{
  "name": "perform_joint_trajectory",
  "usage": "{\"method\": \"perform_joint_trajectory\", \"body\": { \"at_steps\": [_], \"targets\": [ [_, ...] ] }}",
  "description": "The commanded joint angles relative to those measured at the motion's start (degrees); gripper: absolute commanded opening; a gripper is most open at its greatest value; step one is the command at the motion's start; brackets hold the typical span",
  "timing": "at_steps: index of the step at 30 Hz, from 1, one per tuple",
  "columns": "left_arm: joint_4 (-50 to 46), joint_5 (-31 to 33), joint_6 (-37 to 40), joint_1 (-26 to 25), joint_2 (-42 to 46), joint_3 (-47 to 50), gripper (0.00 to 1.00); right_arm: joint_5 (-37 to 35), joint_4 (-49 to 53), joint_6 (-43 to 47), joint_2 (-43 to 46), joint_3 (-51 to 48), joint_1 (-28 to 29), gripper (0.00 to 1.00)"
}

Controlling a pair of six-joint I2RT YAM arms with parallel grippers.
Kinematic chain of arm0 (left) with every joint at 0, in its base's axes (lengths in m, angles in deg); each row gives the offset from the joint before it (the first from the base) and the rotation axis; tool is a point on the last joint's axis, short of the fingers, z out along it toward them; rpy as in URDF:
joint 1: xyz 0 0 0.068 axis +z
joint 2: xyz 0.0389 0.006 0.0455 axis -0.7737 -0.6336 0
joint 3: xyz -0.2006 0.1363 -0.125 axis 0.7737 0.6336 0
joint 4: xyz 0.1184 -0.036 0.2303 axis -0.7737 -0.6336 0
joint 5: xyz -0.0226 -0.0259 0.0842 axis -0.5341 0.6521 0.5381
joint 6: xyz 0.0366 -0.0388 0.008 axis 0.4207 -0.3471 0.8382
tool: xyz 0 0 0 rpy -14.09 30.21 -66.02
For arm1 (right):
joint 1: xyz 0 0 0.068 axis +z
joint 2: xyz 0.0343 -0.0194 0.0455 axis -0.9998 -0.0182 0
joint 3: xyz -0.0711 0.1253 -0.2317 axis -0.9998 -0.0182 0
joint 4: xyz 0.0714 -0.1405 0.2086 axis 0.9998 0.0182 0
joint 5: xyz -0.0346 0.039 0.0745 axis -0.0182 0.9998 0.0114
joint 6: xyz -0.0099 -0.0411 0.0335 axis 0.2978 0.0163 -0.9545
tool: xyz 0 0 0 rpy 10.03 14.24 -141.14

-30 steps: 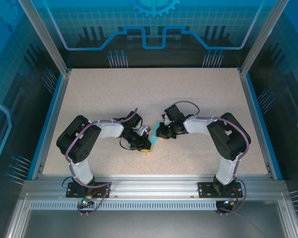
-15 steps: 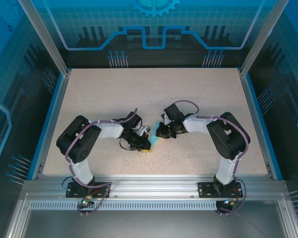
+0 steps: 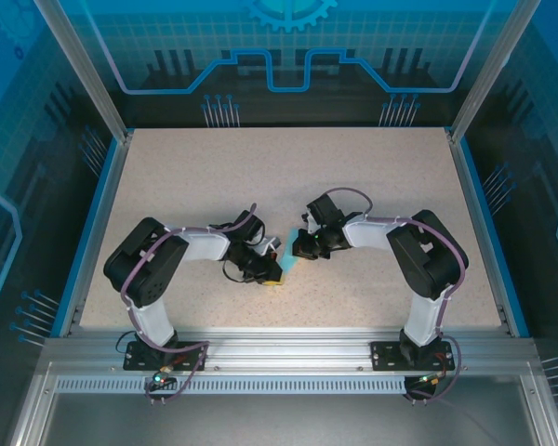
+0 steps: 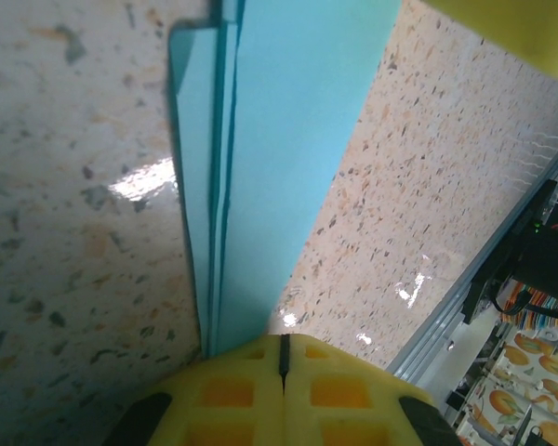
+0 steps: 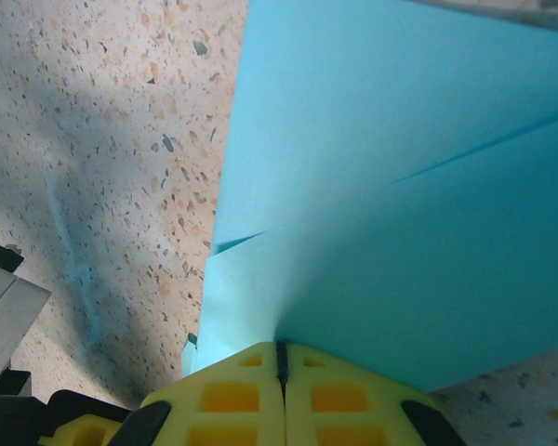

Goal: Fold a paper plane with a square sheet of paper (fold left side to right side)
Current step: Fold the wing for the fifth time at the center of the table.

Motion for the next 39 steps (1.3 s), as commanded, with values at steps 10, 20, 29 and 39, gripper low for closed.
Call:
{"method": "perform_joint_trajectory", "body": {
  "at_steps": [10, 20, 29, 39],
  "targets": [
    [-4.28, 1.98, 0.59, 0.24, 1.86, 4.76, 0.02, -5.79, 9.88, 1.89, -3.59, -1.87, -2.3, 0.06],
    [-4.86, 2.76, 0.18, 0.52, 4.57, 6.82, 0.02, -5.52, 10.06, 2.06, -3.36, -1.69, -2.32, 0.05],
    [-7.68, -0.12, 0.51, 0.59, 8.58, 0.43, 0.03, -5.49, 9.88, 2.0, -2.82, -1.82, -2.21, 0.05],
    [-4.56, -0.44, 0.04, -0.61, 0.62, -4.16, 0.03, -5.61, 10.09, 1.97, -2.93, -1.91, -2.04, 0.06]
  ]
}}
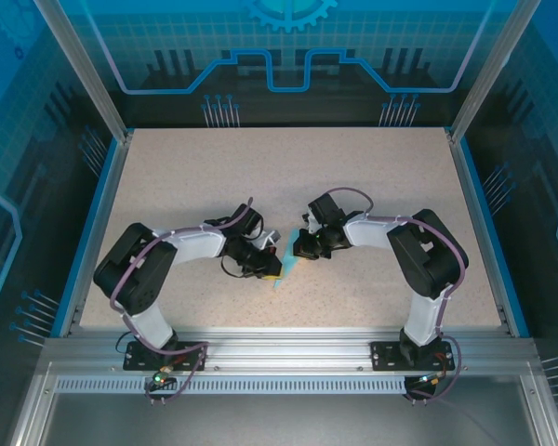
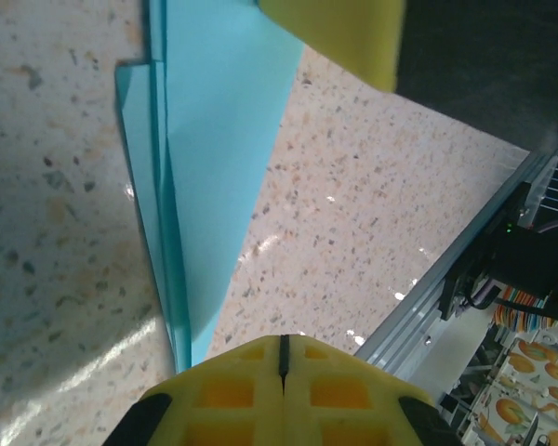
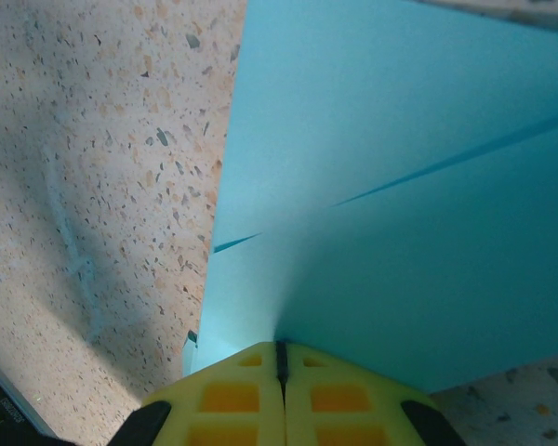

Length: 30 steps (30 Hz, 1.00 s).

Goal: Fold a paper plane with a square sheet of paper (fold left side to right side)
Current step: Fold the wing for the fifth time at the center of the table.

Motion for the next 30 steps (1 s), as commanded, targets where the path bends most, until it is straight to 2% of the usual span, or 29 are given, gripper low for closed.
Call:
{"method": "perform_joint_trajectory", "body": {
  "at_steps": [1, 12, 22, 30],
  "targets": [
    [-0.02, -0.78, 0.1, -0.71, -2.83, -1.48, 0.03, -6.92, 8.99, 1.0, -2.78, -2.2, -1.38, 0.06],
    [-1.7, 2.22, 1.08, -1.04, -4.25, 1.41, 0.03, -7.35, 9.81, 1.28, -2.92, -2.03, -1.38, 0.06],
    [-1.91, 2.53, 0.72, -1.03, 0.4, 8.22, 0.03, -7.23, 9.74, 1.6, -3.19, -1.68, -1.47, 0.06],
    [-3.63, 2.92, 0.75, -0.89, 7.37, 9.15, 0.03, -6.74, 9.59, 2.5, -1.19, 0.5, -1.47, 0.07]
  ]
}}
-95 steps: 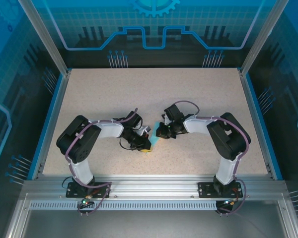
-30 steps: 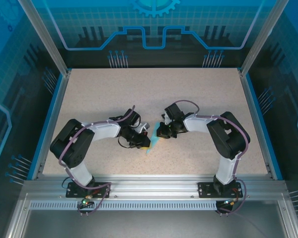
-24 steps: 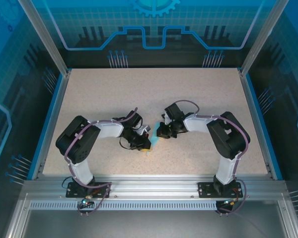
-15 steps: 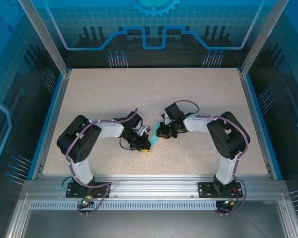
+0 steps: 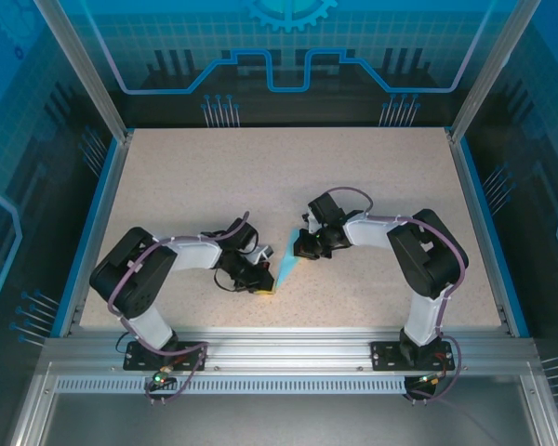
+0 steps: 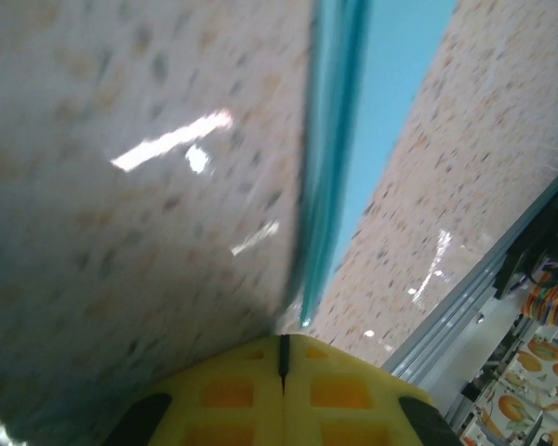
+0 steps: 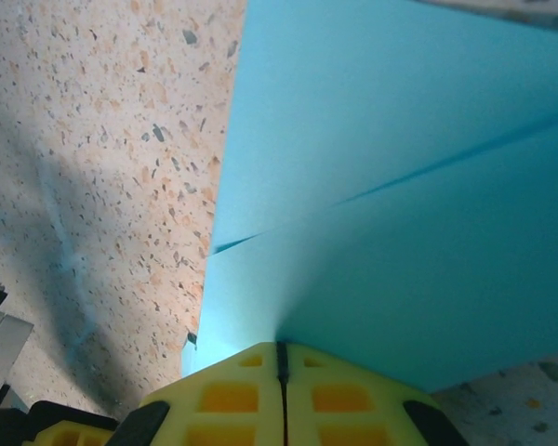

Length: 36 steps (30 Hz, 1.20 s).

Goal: Fold a paper plane with a square sheet of paper (fold left side to right side)
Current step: Fold the wing for the fifth time at the center of the table, then pick up the paper plane at the center of the table.

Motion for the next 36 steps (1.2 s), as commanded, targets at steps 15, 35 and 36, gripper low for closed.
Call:
{"method": "perform_joint_trajectory", "body": {
  "at_steps": [15, 35, 36],
  "targets": [
    [-6.24, 18.73, -3.42, 4.69, 25.64, -1.9, 0.58, -25.58, 22.51, -1.58, 12.12, 6.95, 5.86, 0.66],
    [-8.36, 22.87, -1.64, 5.14, 27.24, -0.61, 0.69, -28.87, 24.16, -12.65, 2.32, 12.64, 11.8, 0.47],
    [-8.51, 22.89, -1.54, 5.14, 27.18, -0.7, 0.68, -29.08, 24.41, -12.57, 2.61, 12.66, 11.81, 0.41]
  ]
}}
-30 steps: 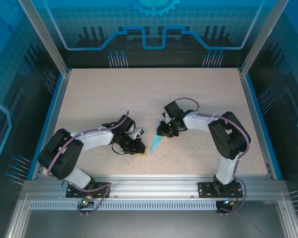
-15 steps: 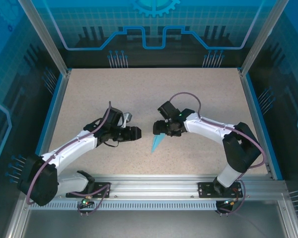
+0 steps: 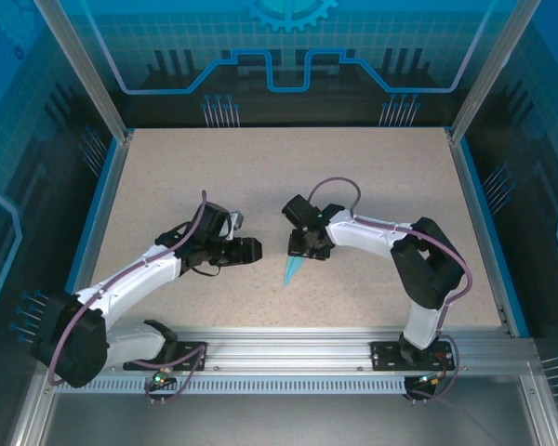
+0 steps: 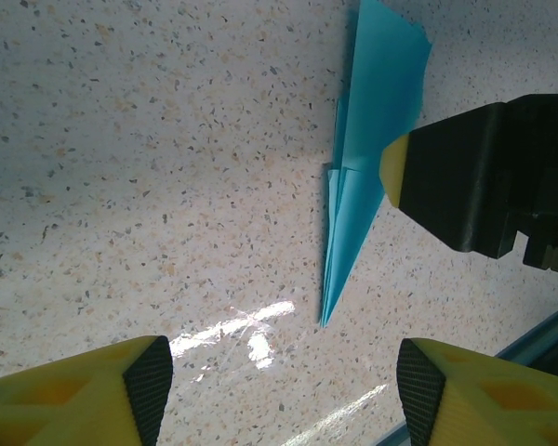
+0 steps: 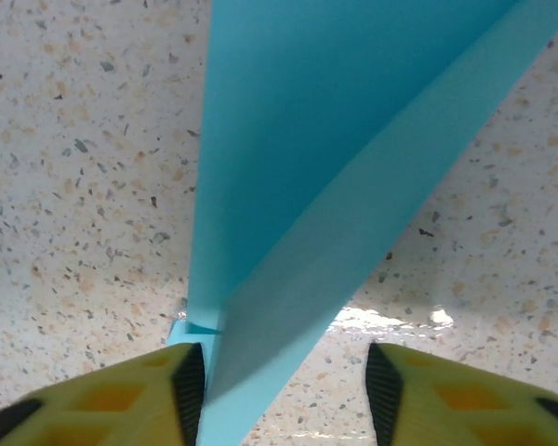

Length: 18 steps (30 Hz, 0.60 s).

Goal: Fold a paper plane with a square sheet of paper (fold left side to right side)
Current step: Pick up the paper plane at the center of the table.

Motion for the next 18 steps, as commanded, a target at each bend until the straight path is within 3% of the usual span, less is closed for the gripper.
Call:
{"method": "perform_joint_trajectory", "body": {
  "at_steps": [1, 4, 8, 18],
  "targets": [
    [-1.37, 0.88, 1.48, 0.44, 0.87, 0.51, 0.69, -1.01, 2.4, -1.08, 0.08, 1.82, 0.99, 0.34],
    [-1.32, 1.24, 1.24, 0.53, 0.98, 0.16, 0.69, -0.47, 2.17, -0.32, 1.52, 1.91, 1.36, 0.14],
    [-0.99, 1.44, 0.22, 0.9, 2.11, -0.14, 0.7, 0.14, 2.67, 1.4, 4.57, 2.9, 2.34, 0.01],
    [-4.28, 8.41, -1.75, 2.33, 7.79, -1.74, 0.74, 8.63, -5.49, 5.8, 13.09, 0.04, 4.51, 0.0]
  ]
}}
